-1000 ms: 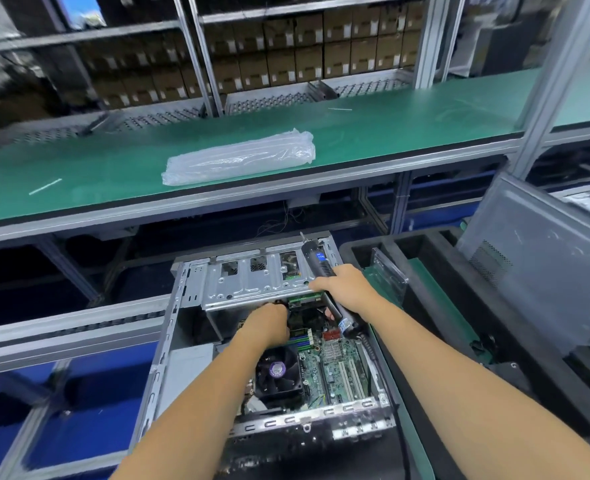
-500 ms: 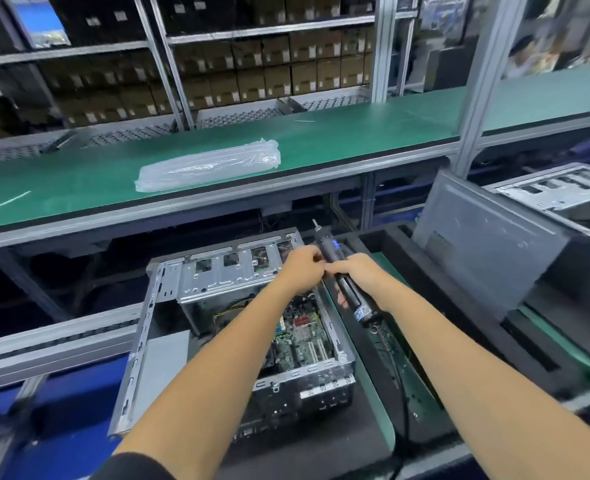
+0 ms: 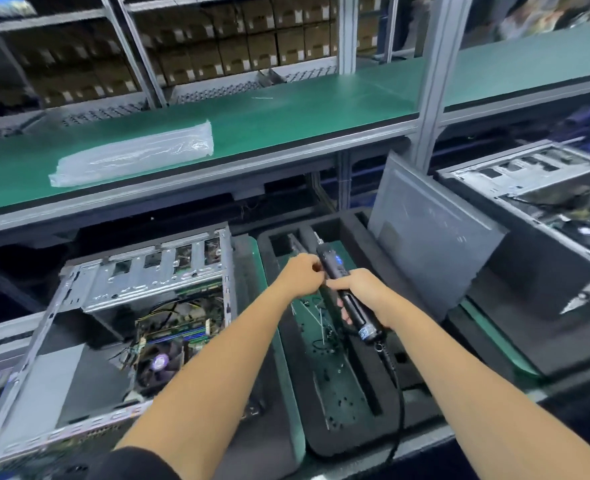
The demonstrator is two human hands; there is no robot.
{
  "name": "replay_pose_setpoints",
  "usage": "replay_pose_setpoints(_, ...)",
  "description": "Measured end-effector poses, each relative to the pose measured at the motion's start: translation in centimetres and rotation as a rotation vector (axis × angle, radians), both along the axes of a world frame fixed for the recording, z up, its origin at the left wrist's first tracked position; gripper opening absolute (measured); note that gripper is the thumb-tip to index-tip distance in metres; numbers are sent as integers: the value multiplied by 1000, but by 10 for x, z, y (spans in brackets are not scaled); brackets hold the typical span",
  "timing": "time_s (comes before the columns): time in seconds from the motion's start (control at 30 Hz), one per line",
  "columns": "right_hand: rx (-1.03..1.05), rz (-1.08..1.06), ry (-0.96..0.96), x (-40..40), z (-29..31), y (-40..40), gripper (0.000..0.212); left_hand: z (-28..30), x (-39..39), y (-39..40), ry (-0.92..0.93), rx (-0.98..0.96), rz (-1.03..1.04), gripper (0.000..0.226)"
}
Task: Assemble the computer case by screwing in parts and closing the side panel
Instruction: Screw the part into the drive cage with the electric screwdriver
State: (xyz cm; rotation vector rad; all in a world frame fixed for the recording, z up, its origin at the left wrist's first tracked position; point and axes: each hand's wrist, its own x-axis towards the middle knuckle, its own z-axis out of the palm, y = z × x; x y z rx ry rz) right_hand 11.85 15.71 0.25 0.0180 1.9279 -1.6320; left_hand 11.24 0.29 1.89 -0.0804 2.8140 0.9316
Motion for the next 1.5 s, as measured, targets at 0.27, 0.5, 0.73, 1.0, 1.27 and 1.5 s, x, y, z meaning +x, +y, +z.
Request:
replay_pose_setpoints(0.27, -32, -12, -46, -24, -33, 41, 22, -73, 7, 11, -220, -160, 140, 21)
replay_pose_setpoints(0.5, -25, 29, -115, -34, -57, 35, 18, -116, 5, 15, -260, -333, 127, 24)
replay_pose_setpoints(0.73, 11, 43, -167, -48, -71, 24, 20, -152, -23, 25, -325, -416, 11, 26)
replay_pose_setpoints(1.0, 20, -3, -193, -66, -81, 20, 20, -184, -33, 37, -305, -416, 86, 26)
replay_pose_setpoints(1.27, 14, 60, -197, -74, -78, 10, 17, -183, -38, 35, -331, -363, 85, 25)
replay_pose_setpoints(1.5, -59, 110, -221, -76, -56, -4, 14, -132, -70, 18, -320, -145, 283, 18)
